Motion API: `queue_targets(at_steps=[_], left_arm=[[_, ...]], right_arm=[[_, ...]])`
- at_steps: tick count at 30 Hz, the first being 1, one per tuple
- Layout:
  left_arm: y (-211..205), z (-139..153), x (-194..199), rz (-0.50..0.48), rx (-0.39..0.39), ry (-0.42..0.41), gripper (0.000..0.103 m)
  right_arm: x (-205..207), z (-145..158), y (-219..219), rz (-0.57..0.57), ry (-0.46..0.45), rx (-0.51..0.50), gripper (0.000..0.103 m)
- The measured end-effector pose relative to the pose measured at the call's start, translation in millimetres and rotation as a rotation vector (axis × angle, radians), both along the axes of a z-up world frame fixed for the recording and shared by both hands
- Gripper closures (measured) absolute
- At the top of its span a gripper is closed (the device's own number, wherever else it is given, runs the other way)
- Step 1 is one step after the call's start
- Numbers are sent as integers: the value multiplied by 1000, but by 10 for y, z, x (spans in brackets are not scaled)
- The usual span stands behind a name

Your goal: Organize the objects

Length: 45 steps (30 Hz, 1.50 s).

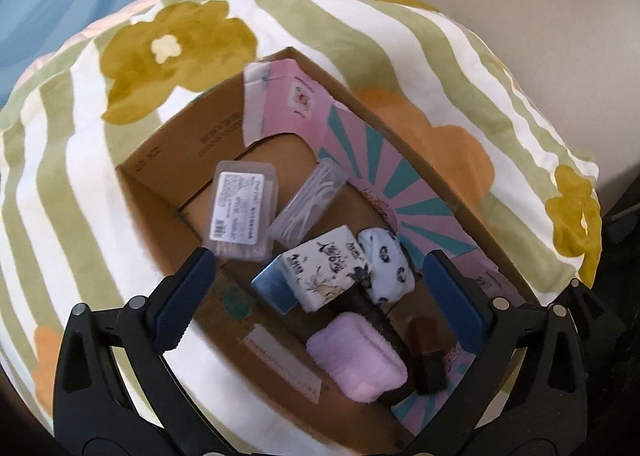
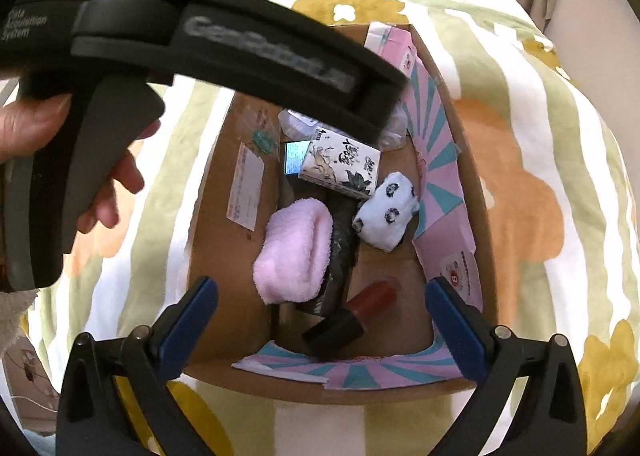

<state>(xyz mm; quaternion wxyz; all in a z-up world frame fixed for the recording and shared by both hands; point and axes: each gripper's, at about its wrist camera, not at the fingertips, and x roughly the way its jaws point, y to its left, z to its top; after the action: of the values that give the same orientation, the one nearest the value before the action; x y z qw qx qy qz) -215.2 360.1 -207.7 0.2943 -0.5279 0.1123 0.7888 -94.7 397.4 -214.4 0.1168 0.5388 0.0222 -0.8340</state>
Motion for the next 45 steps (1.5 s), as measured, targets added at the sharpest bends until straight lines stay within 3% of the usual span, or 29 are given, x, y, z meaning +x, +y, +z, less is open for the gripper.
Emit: queue_targets(at_steps=[12,24,38,45], left_arm=[[-144,121,41,28,10,3,0],[-427,612,222,61,36,55,0],[-1591,1577,666,298,115,62,0],[-2371,1922,1044,428,98,113,0]], right_arm=[[39,110,19,-15,7,6,0],[116,569,-177,2,61,-2,0],[265,1442,-865,89,132,-40,0],[318,1766,-1226,116,157,-52,0]])
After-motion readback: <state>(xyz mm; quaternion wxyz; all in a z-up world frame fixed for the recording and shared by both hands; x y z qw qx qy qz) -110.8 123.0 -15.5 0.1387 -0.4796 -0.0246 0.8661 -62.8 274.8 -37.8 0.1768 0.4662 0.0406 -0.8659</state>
